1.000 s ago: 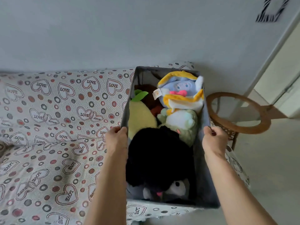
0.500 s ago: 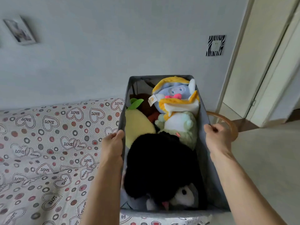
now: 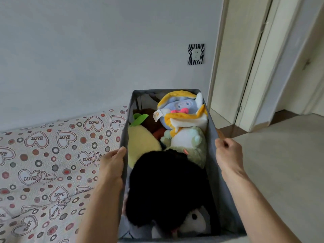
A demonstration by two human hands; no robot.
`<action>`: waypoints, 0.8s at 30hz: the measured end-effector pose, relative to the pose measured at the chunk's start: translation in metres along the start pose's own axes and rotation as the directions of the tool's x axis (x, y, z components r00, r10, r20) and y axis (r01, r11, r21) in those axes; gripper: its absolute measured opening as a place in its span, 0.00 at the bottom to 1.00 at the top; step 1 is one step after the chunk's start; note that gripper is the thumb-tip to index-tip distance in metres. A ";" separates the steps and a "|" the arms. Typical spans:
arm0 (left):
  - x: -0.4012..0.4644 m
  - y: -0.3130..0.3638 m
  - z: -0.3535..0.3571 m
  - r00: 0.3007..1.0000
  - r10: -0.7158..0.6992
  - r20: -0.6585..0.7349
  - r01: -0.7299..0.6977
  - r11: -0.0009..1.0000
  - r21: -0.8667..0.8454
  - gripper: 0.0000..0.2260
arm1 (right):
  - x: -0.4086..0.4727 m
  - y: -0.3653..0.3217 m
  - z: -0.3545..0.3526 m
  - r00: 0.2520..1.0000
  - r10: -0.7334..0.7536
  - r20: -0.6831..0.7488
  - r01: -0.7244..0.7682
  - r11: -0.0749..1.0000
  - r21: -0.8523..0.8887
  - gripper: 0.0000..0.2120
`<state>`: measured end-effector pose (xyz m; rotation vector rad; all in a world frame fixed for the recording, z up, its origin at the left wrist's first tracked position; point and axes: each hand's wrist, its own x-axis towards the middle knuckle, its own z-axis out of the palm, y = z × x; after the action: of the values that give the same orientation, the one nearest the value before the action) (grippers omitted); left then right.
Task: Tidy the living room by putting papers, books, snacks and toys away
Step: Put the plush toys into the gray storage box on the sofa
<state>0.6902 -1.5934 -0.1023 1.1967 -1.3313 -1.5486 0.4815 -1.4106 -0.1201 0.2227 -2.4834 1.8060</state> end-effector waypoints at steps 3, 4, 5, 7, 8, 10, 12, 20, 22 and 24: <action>0.013 -0.001 0.031 0.999 -0.012 0.048 0.011 1.000 0.022 0.08 | 0.028 0.009 -0.004 0.999 0.007 -0.037 -0.007 1.000 0.004 0.12; 0.021 -0.003 0.045 0.998 -0.020 0.058 0.018 0.999 0.035 0.08 | 0.040 0.013 -0.005 0.998 0.016 -0.055 -0.016 1.000 0.001 0.12; 0.025 -0.004 0.057 0.997 -0.028 0.069 0.026 0.999 0.043 0.08 | 0.050 0.016 -0.006 0.997 0.023 -0.068 -0.023 1.000 0.000 0.13; 0.036 -0.007 0.085 0.993 -0.044 0.106 0.040 0.998 0.040 0.09 | 0.074 0.024 -0.007 0.995 0.040 -0.091 -0.041 0.999 -0.004 0.13; 0.042 -0.010 0.099 0.991 -0.057 0.119 0.053 0.998 0.031 0.09 | 0.087 0.028 -0.008 0.994 0.044 -0.096 -0.045 0.999 -0.007 0.12; 0.056 -0.014 0.132 0.988 -0.087 0.129 0.087 0.996 0.006 0.08 | 0.117 0.036 -0.007 0.994 0.048 -0.099 -0.050 0.999 -0.019 0.11; 0.073 -0.018 0.168 0.983 -0.122 0.134 0.126 0.992 -0.021 0.08 | 0.151 0.045 -0.005 0.993 0.050 -0.109 -0.055 0.998 -0.043 0.11; 0.146 -0.028 0.318 0.961 -0.234 0.149 0.232 0.972 0.032 0.11 | 0.300 0.065 0.009 0.990 0.085 -0.117 -0.099 0.988 -0.116 0.07; 0.159 -0.028 0.349 0.957 -0.238 0.165 0.234 0.971 0.043 0.10 | 0.330 0.070 0.010 0.988 0.088 -0.124 -0.103 0.987 -0.120 0.06; 0.174 -0.031 0.380 0.951 -0.247 0.185 0.239 0.969 0.062 0.07 | 0.362 0.078 0.012 0.987 0.096 -0.132 -0.112 0.986 -0.120 0.06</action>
<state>0.2777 -1.6473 -0.1557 1.3017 -1.3822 -1.8605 0.1126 -1.4272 -0.1480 -0.0273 -2.5517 1.6329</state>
